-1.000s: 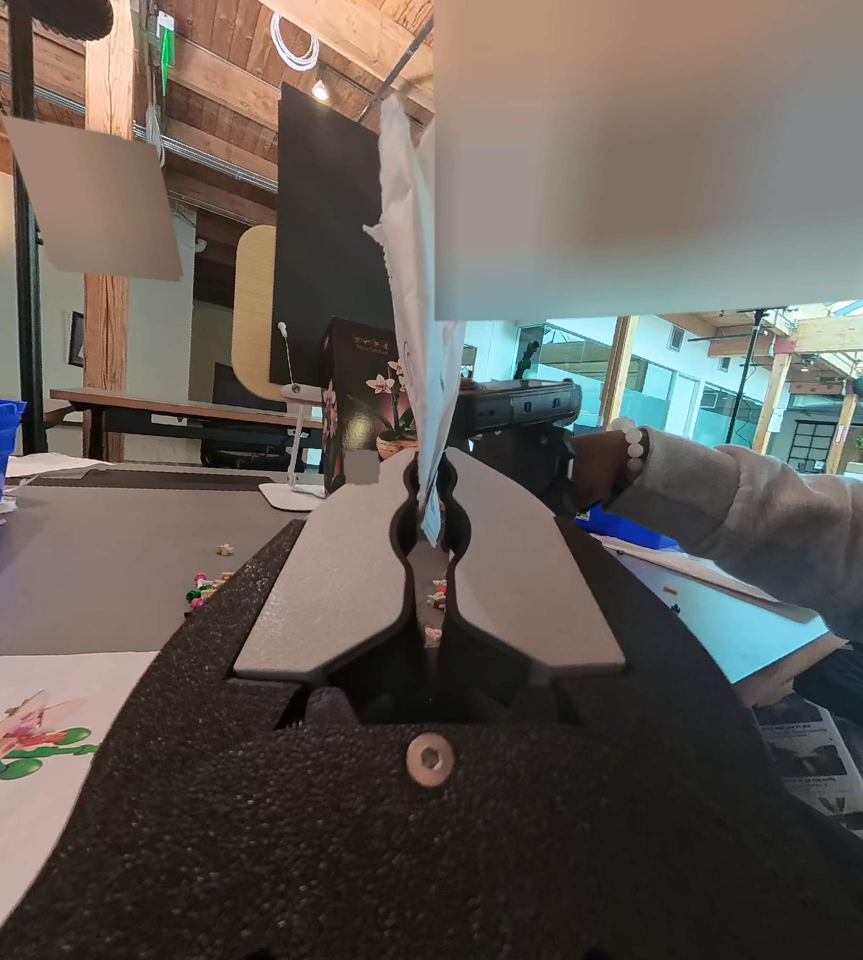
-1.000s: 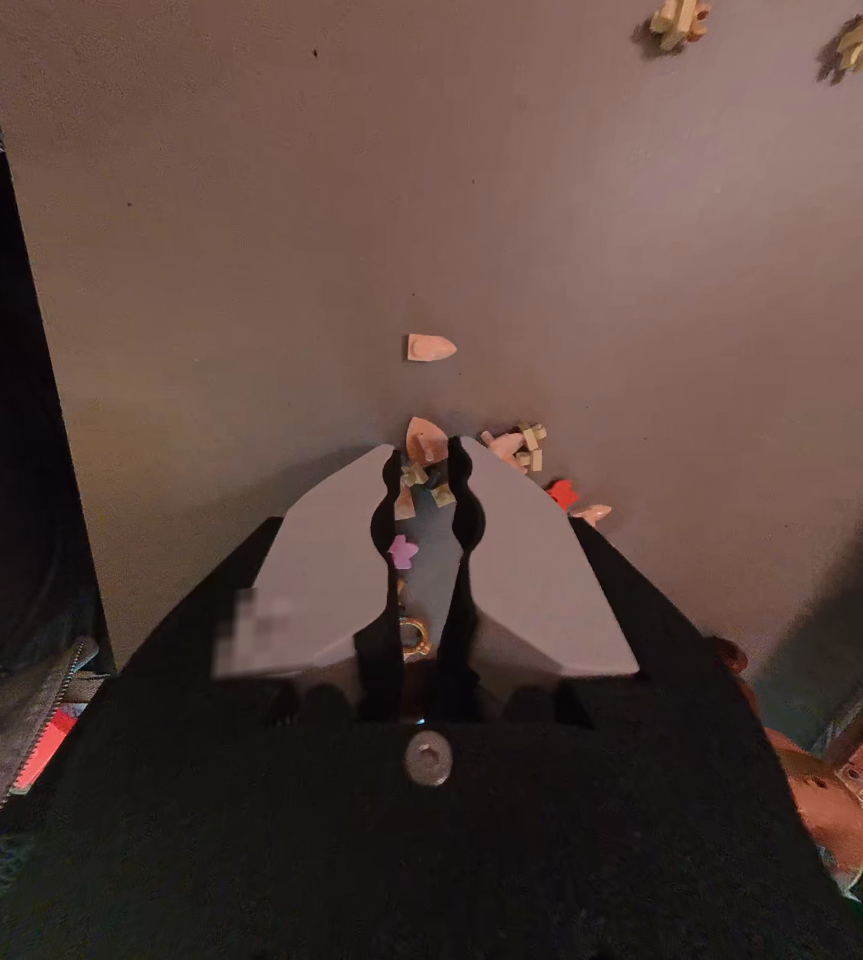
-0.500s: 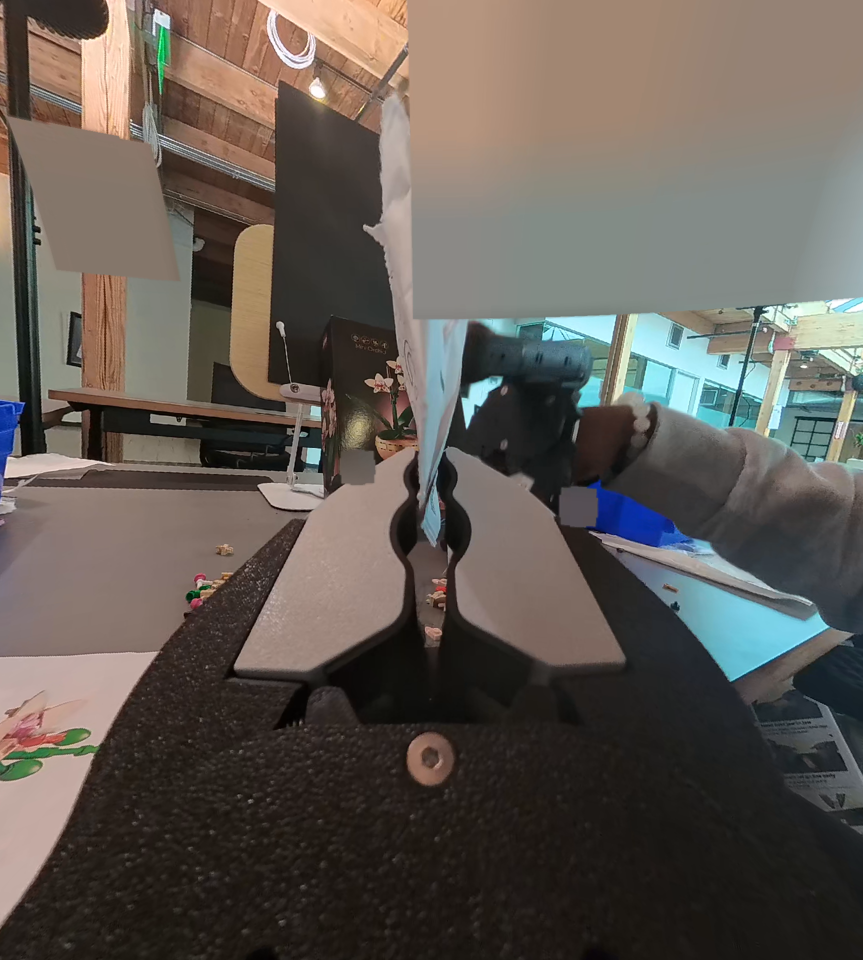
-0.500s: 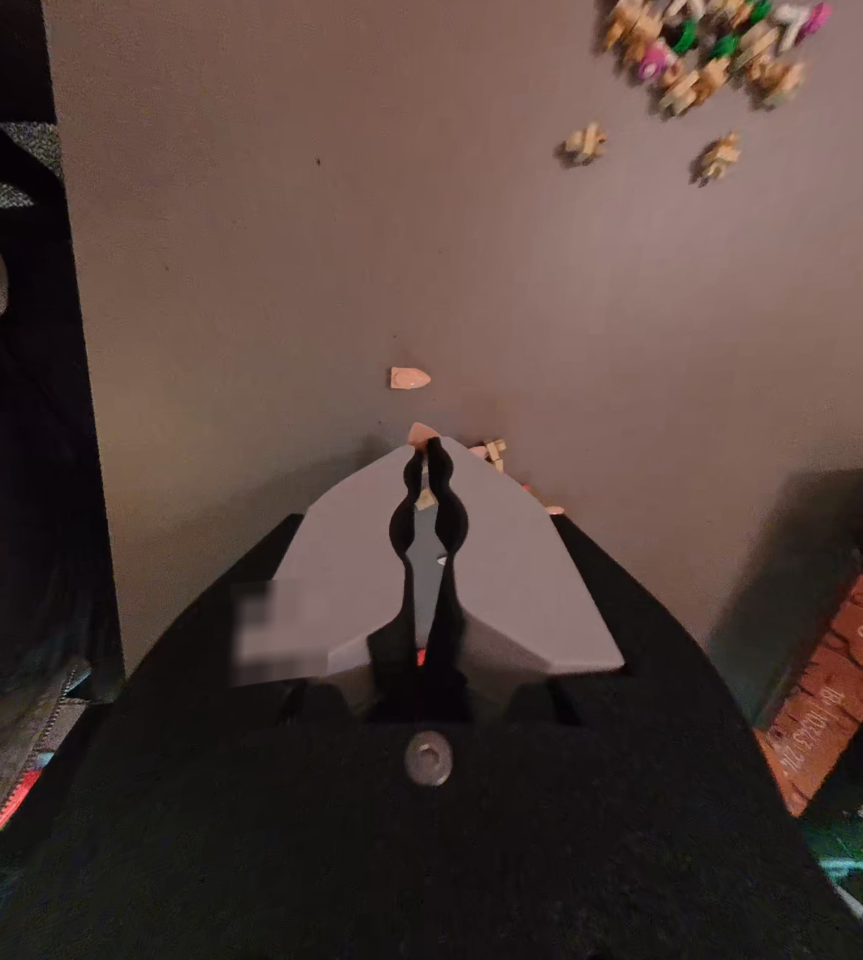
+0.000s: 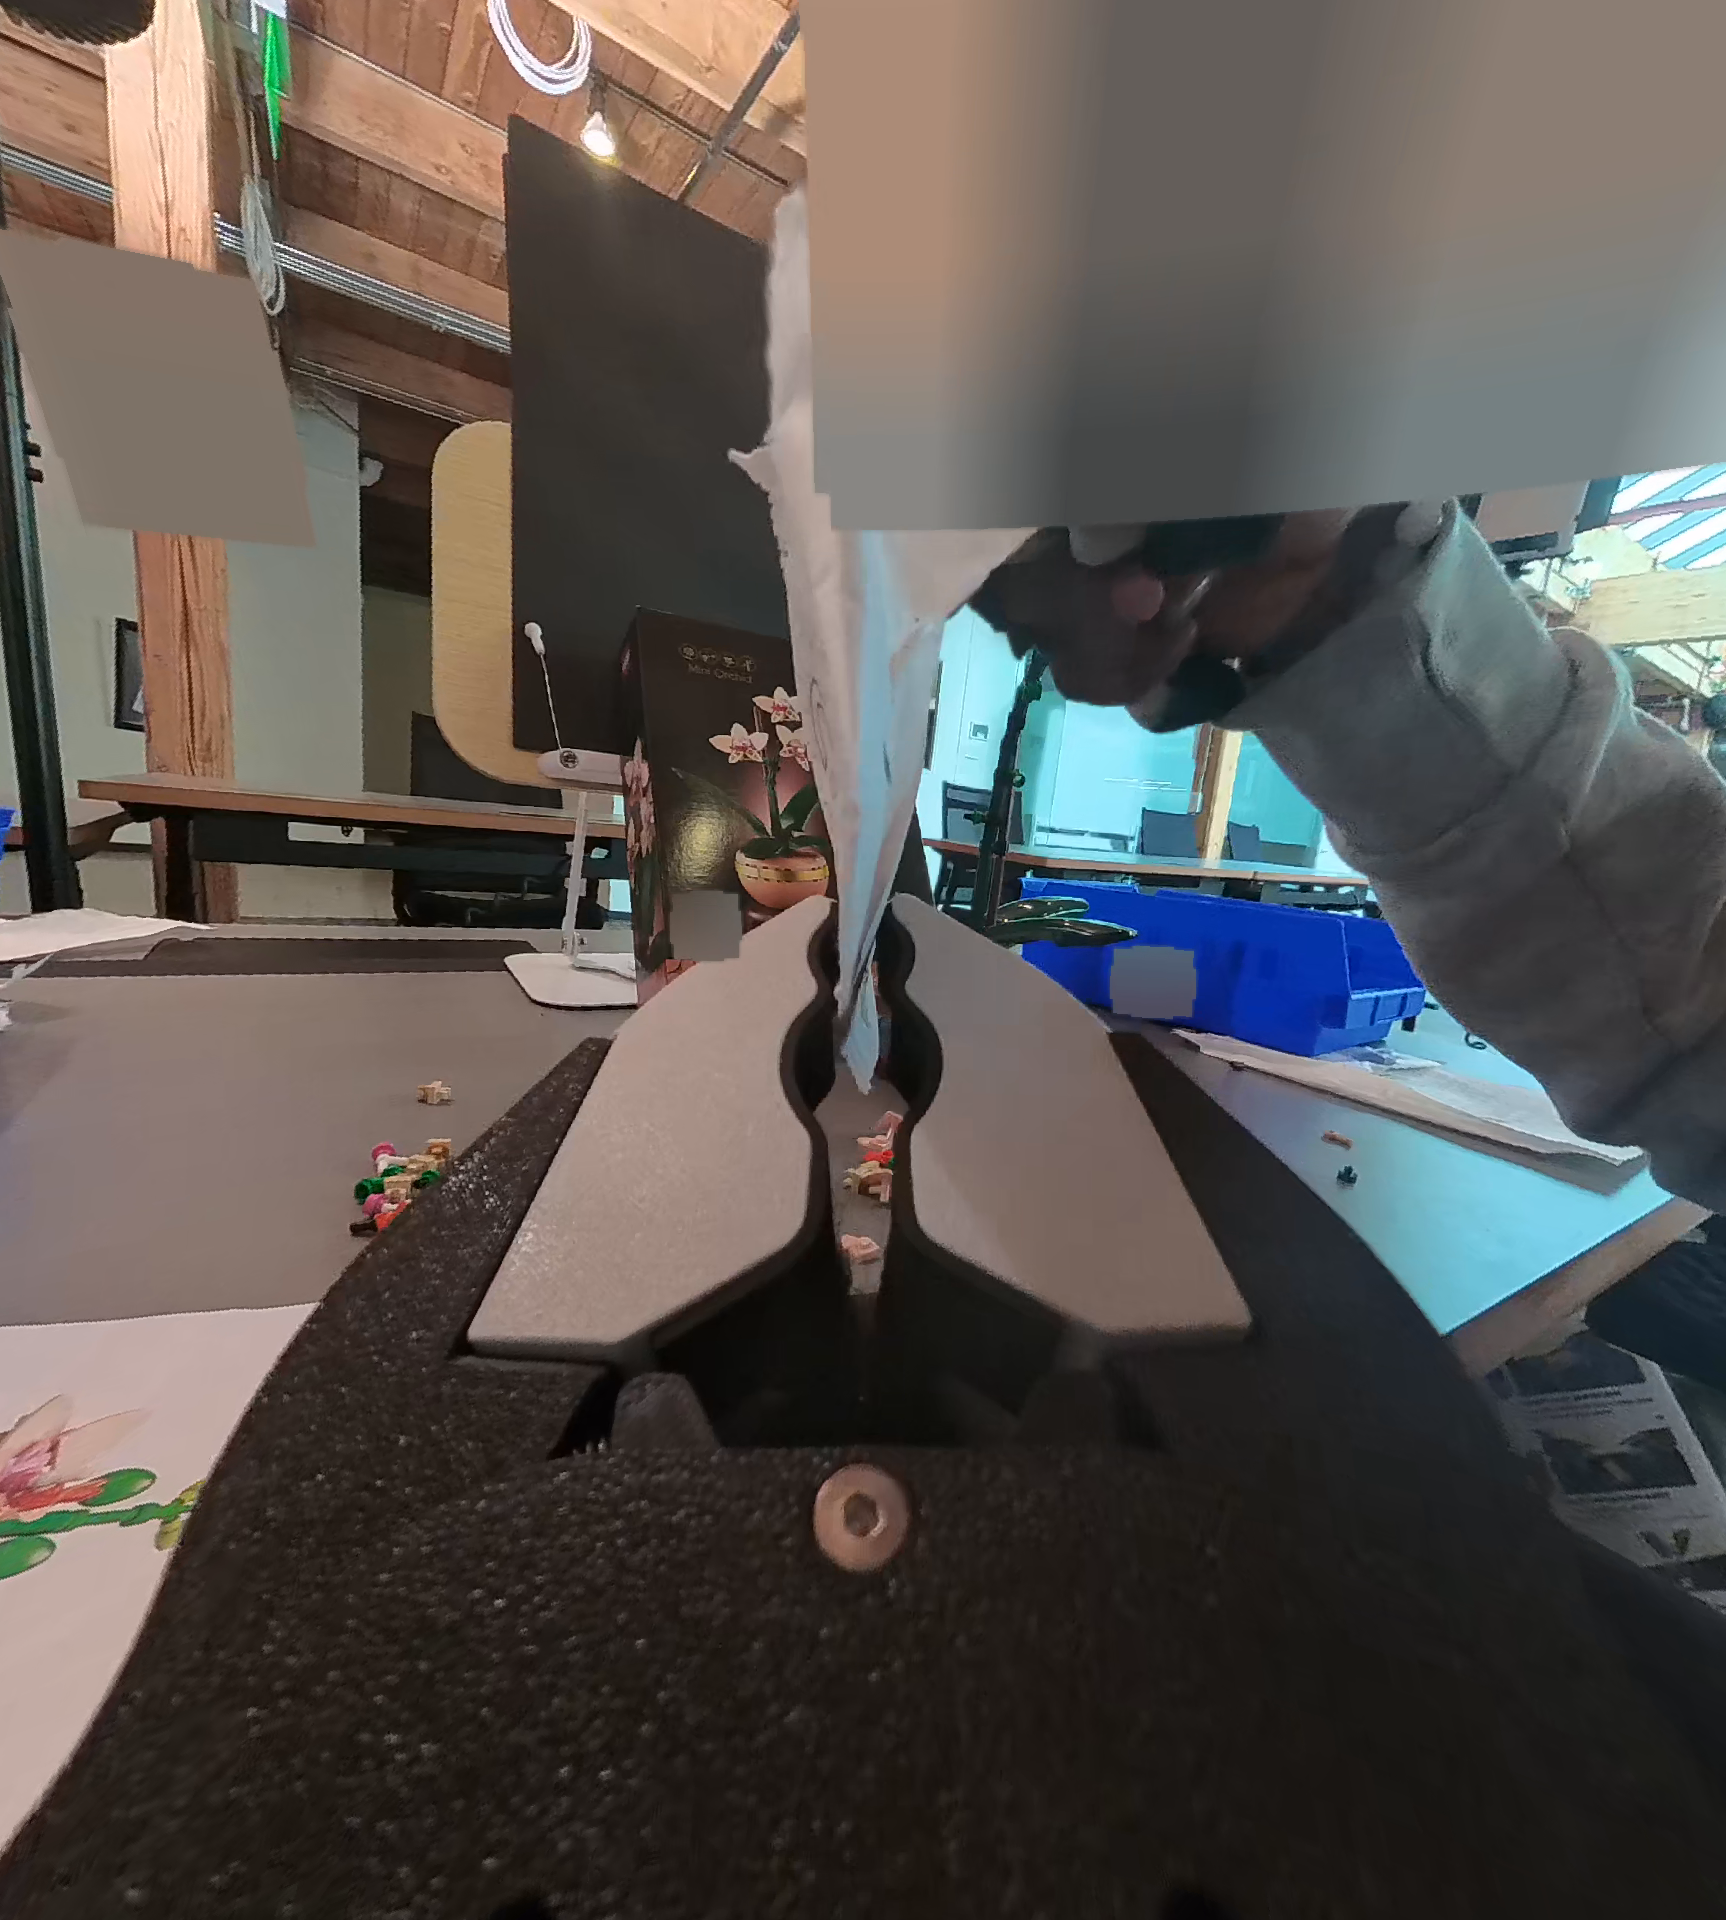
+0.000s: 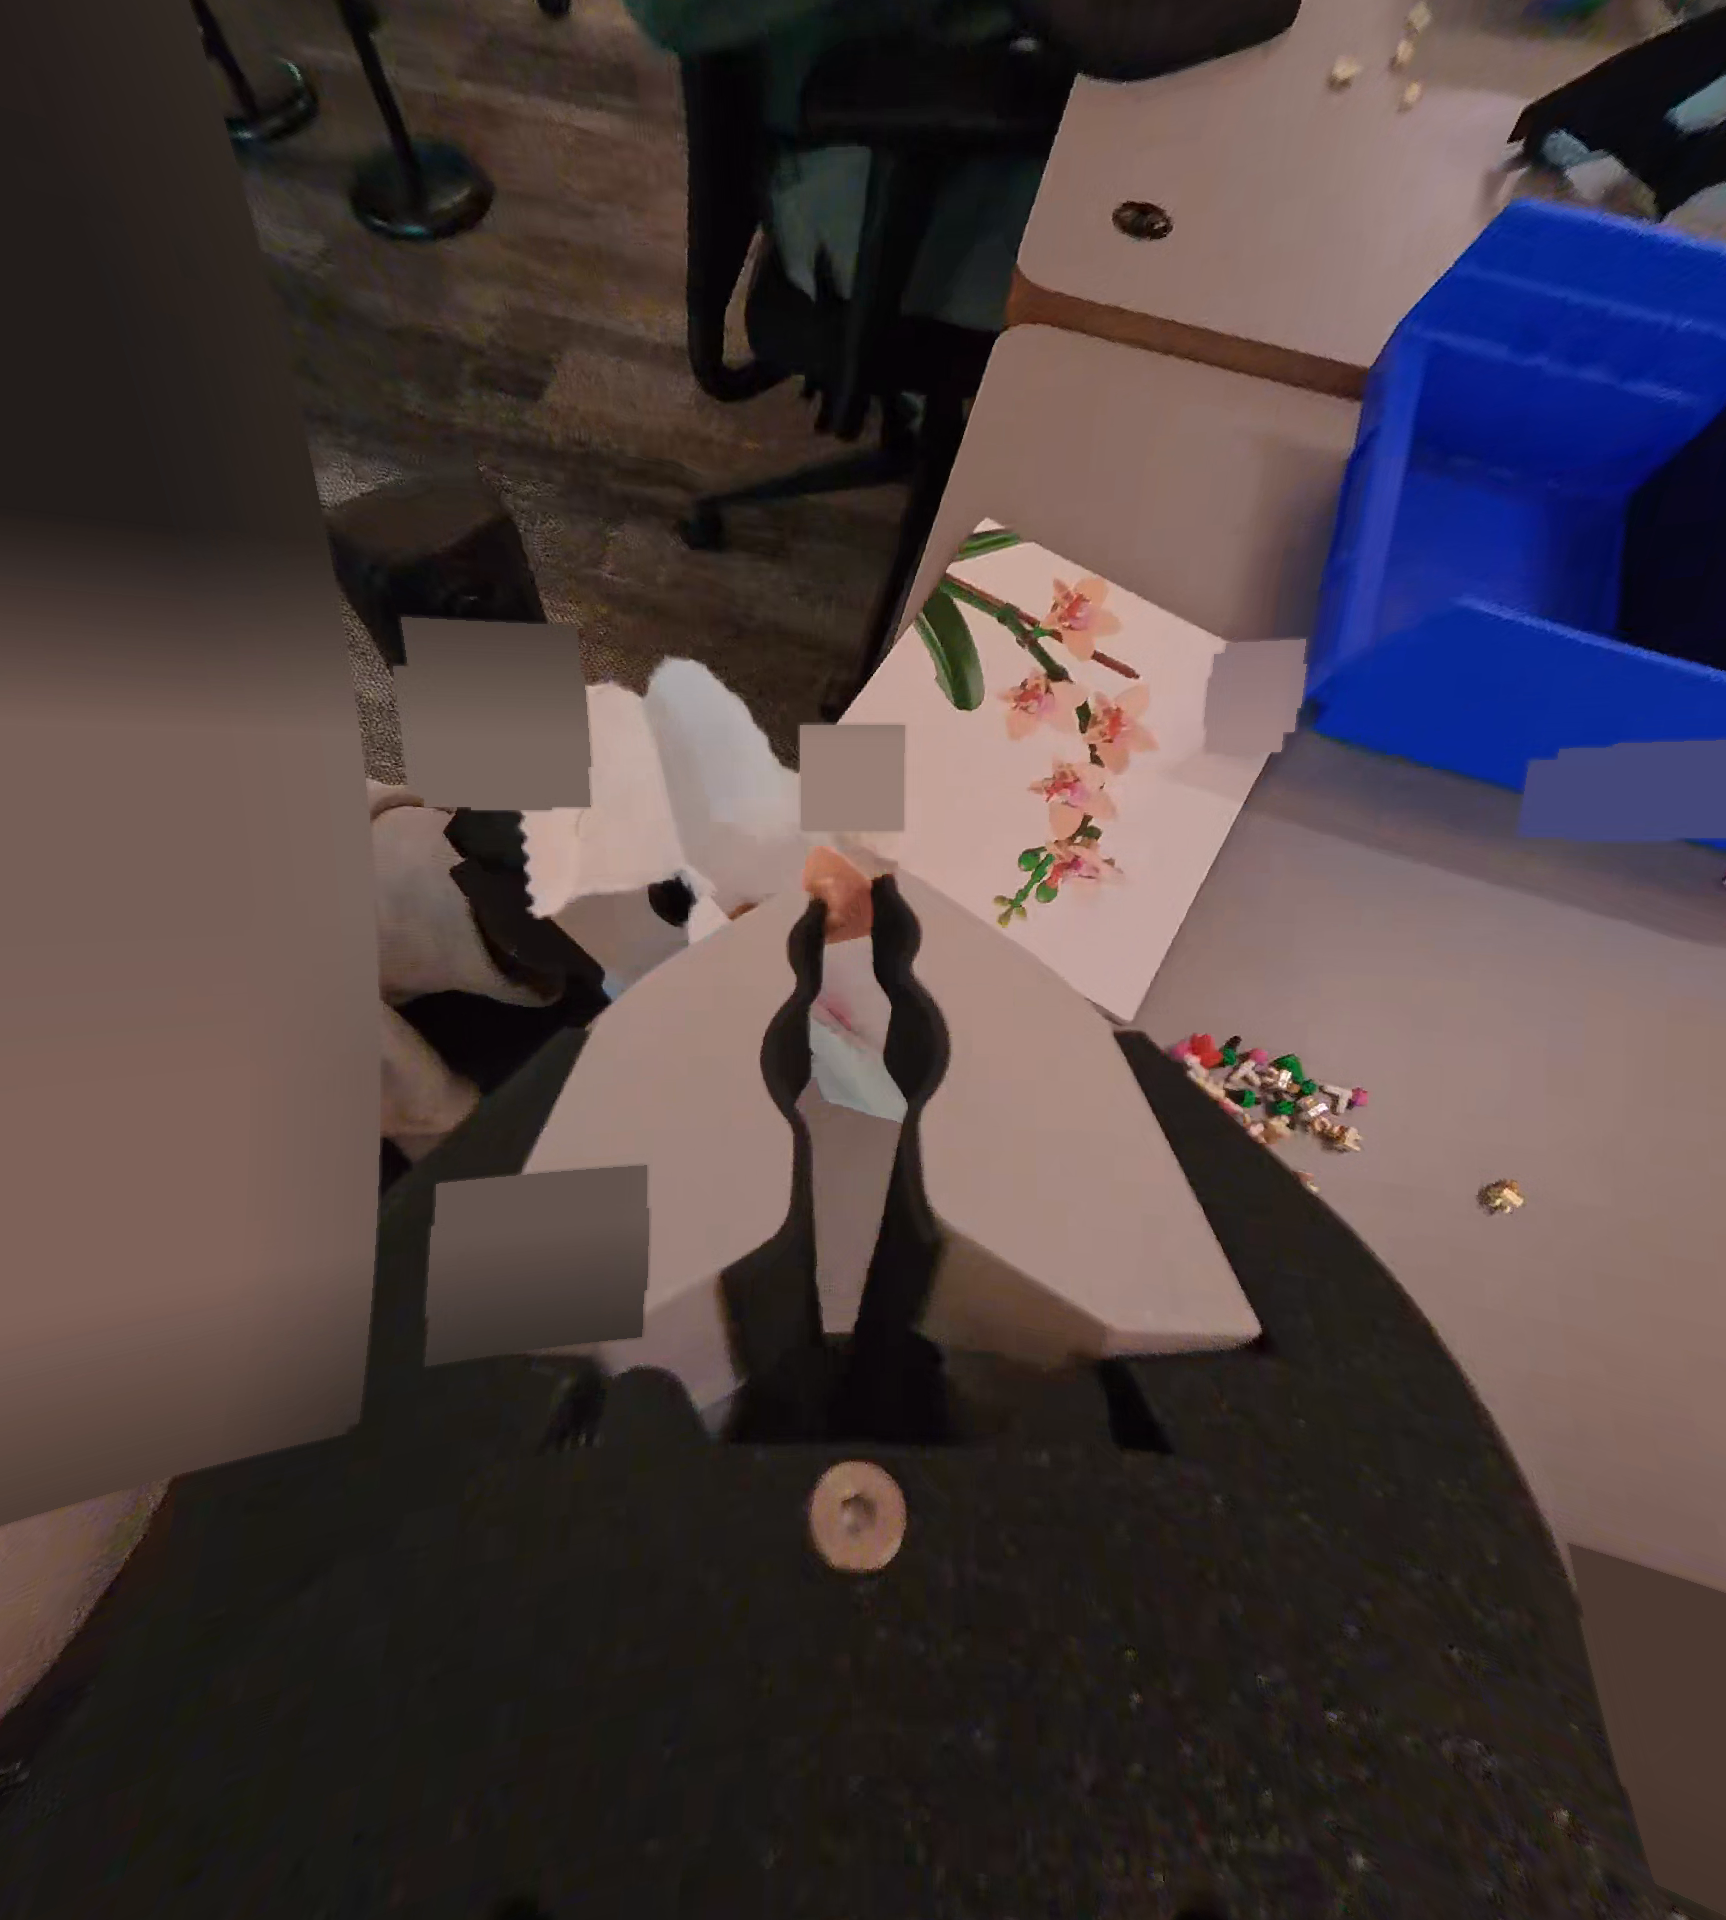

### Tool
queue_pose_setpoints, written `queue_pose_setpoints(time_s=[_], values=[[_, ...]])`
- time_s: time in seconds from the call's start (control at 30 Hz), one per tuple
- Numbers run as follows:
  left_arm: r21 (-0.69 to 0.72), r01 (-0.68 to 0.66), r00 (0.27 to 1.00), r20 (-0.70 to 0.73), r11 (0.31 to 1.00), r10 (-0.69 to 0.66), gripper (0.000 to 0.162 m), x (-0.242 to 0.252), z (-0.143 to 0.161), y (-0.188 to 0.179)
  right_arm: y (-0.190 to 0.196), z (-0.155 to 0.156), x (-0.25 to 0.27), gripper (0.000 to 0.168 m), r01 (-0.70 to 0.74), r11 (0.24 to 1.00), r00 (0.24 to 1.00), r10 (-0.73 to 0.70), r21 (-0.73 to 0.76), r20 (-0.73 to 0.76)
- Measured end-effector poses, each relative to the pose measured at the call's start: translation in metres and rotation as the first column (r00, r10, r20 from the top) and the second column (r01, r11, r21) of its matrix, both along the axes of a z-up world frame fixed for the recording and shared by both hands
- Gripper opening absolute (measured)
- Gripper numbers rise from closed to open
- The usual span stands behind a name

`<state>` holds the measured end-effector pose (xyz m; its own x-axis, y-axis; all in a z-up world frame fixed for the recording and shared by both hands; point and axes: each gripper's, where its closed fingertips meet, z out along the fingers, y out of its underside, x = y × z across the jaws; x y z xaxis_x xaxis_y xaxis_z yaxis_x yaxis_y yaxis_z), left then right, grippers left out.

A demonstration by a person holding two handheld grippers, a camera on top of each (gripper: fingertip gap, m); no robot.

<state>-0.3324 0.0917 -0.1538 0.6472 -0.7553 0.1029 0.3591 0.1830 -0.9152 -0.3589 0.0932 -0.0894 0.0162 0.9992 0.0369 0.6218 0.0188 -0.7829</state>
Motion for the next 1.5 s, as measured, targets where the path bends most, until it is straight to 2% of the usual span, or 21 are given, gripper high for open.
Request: queue_pose_setpoints(time_s=[0.03,0.17,0.3,0.37,0.47,0.6,0.63,0.73,0.8,0.87,0.93,1.0,1.1,1.23,1.5], values=[[0.002,-0.002,1.0,-0.005,1.0,0.002,0.004,0.0,0.0,0.0,0.001,0.0,0.0,0.013,0.007,1.0,1.0,-0.007,-0.006,-0.005],[0.0,-0.001,1.0,0.006,1.0,0.001,0.004,-0.002,0.0,0.0,0.003,0.011,0.002,0.016,0.004,1.0,0.998,-0.005,-0.018,-0.07],[0.0,-0.004,1.0,-0.008,1.0,0.004,0.004,-0.001,-0.002,0.001,0.01,-0.004,0.006,0.018,0.032,0.999,0.999,-0.033,0.025,0.037],[0.01,-0.009,1.0,-0.021,1.0,0.009,0.004,0.0,-0.002,0.0,0.011,-0.001,0.006,0.019,0.045,0.999,0.999,-0.045,0.02,0.022],[0.016,-0.008,1.0,-0.018,1.0,0.008,0.004,0.0,-0.001,-0.001,0.02,0.001,0.011,0.042,0.092,0.994,0.995,-0.094,0.058,0.032],[0.018,-0.007,1.0,-0.023,1.0,0.007,0.004,0.001,-0.001,-0.001,0.022,-0.003,0.014,0.054,0.102,0.992,0.992,-0.107,0.071,0.069],[0.021,-0.011,1.0,-0.025,1.0,0.012,0.004,0.0,-0.001,-0.001,0.023,0.005,0.012,0.052,0.111,0.991,0.993,-0.113,0.074,0.024],[0.003,-0.044,0.998,0.045,0.999,0.044,0.004,-0.012,0.007,0.004,0.027,0.019,0.019,0.031,0.147,0.988,0.987,-0.143,0.045,-0.074],[-0.011,-0.072,0.992,0.102,0.997,0.073,0.004,-0.027,0.01,0.008,0.043,-0.006,0.041,0.028,0.241,0.964,0.97,-0.242,0.112,-0.004],[0.007,-0.101,0.991,0.09,0.995,0.1,0.004,-0.031,0.012,0.008,0.053,-0.067,0.06,0.028,0.314,0.948,0.935,-0.318,0.053,0.159],[0.017,-0.092,0.994,0.067,0.996,0.09,0.004,-0.025,0.01,0.006,0.053,-0.128,0.076,0.021,0.341,0.939,0.888,-0.31,-0.035,0.339],[0.017,-0.075,0.996,0.054,0.997,0.074,0.004,-0.02,0.009,0.005,0.06,-0.164,0.095,0.016,0.383,0.923,0.827,-0.328,-0.031,0.457],[0.024,-0.081,0.996,0.05,0.996,0.08,0.004,-0.021,0.009,0.005,0.055,-0.176,0.099,0.015,0.362,0.929,0.832,-0.285,-0.076,0.476],[0.003,-0.072,0.996,0.06,0.997,0.072,0.004,-0.022,0.006,0.007,0.056,-0.185,0.107,0.015,0.349,0.936,0.805,-0.277,-0.042,0.524],[0.013,-0.065,0.997,0.038,0.998,0.065,0.004,-0.019,0.005,0.005,0.053,-0.186,0.103,0.006,0.338,0.936,0.832,-0.249,-0.096,0.496]])
